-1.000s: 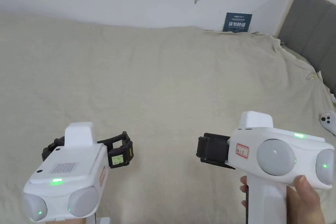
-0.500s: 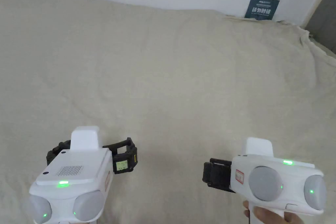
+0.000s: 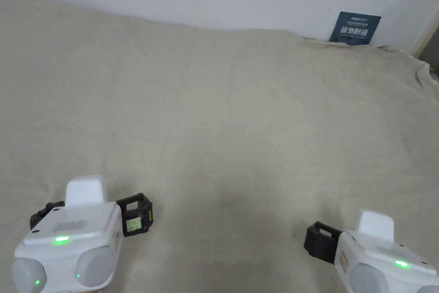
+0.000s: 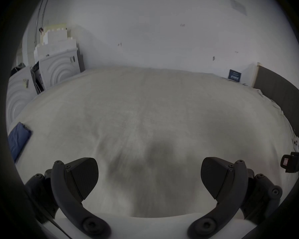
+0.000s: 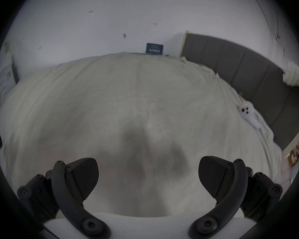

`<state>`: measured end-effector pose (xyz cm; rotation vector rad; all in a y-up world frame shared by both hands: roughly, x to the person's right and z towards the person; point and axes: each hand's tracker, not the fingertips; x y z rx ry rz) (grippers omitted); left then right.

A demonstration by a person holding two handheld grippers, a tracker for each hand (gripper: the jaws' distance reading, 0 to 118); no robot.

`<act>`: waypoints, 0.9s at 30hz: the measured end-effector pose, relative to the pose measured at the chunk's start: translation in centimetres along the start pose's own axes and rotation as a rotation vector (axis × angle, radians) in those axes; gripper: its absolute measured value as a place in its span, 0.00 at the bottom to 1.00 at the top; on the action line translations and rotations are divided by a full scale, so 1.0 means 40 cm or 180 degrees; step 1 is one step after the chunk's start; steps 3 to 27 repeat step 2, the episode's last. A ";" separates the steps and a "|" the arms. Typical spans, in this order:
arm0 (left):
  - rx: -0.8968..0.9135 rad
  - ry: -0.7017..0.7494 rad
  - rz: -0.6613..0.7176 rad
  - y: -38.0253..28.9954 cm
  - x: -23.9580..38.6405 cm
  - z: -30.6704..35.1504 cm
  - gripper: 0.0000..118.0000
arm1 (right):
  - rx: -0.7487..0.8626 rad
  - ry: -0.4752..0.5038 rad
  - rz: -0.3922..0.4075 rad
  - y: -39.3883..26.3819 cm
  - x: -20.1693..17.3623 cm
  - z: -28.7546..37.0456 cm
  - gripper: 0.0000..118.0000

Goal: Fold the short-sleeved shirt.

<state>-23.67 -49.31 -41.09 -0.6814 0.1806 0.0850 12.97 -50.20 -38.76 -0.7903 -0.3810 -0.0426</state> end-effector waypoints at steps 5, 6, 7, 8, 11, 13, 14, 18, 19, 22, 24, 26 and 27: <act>-0.0153 0.0110 0.0149 0.005 0.001 -0.044 1.00 | -0.0056 -0.0123 -0.0142 -0.003 -0.001 -0.046 0.97; -0.0153 0.0110 0.0149 0.005 0.001 -0.044 1.00 | -0.0056 -0.0123 -0.0142 -0.003 -0.001 -0.046 0.97; -0.0153 0.0110 0.0149 0.005 0.001 -0.044 1.00 | -0.0056 -0.0123 -0.0142 -0.003 -0.001 -0.046 0.97; -0.0153 0.0110 0.0149 0.005 0.001 -0.044 1.00 | -0.0056 -0.0123 -0.0142 -0.003 -0.001 -0.046 0.97; -0.0153 0.0110 0.0149 0.005 0.001 -0.044 1.00 | -0.0056 -0.0123 -0.0142 -0.003 -0.001 -0.046 0.97; -0.0153 0.0110 0.0149 0.005 0.001 -0.044 1.00 | -0.0056 -0.0123 -0.0142 -0.003 -0.001 -0.046 0.97; -0.0153 0.0110 0.0149 0.005 0.001 -0.044 1.00 | -0.0056 -0.0123 -0.0142 -0.003 -0.001 -0.046 0.97; -0.0153 0.0110 0.0149 0.005 0.001 -0.044 1.00 | -0.0056 -0.0123 -0.0142 -0.003 -0.001 -0.046 0.97; -0.0153 0.0110 0.0149 0.005 0.001 -0.044 1.00 | -0.0056 -0.0123 -0.0142 -0.003 -0.001 -0.046 0.97; -0.0153 0.0110 0.0149 0.005 0.001 -0.044 1.00 | -0.0056 -0.0123 -0.0142 -0.003 -0.001 -0.046 0.97; -0.0153 0.0110 0.0149 0.005 0.001 -0.044 1.00 | -0.0056 -0.0123 -0.0142 -0.003 -0.001 -0.046 0.97; -0.0153 0.0110 0.0149 0.005 0.001 -0.044 1.00 | -0.0056 -0.0123 -0.0142 -0.003 -0.001 -0.046 0.97; -0.0153 0.0110 0.0149 0.005 0.001 -0.044 1.00 | -0.0056 -0.0123 -0.0142 -0.003 -0.001 -0.046 0.97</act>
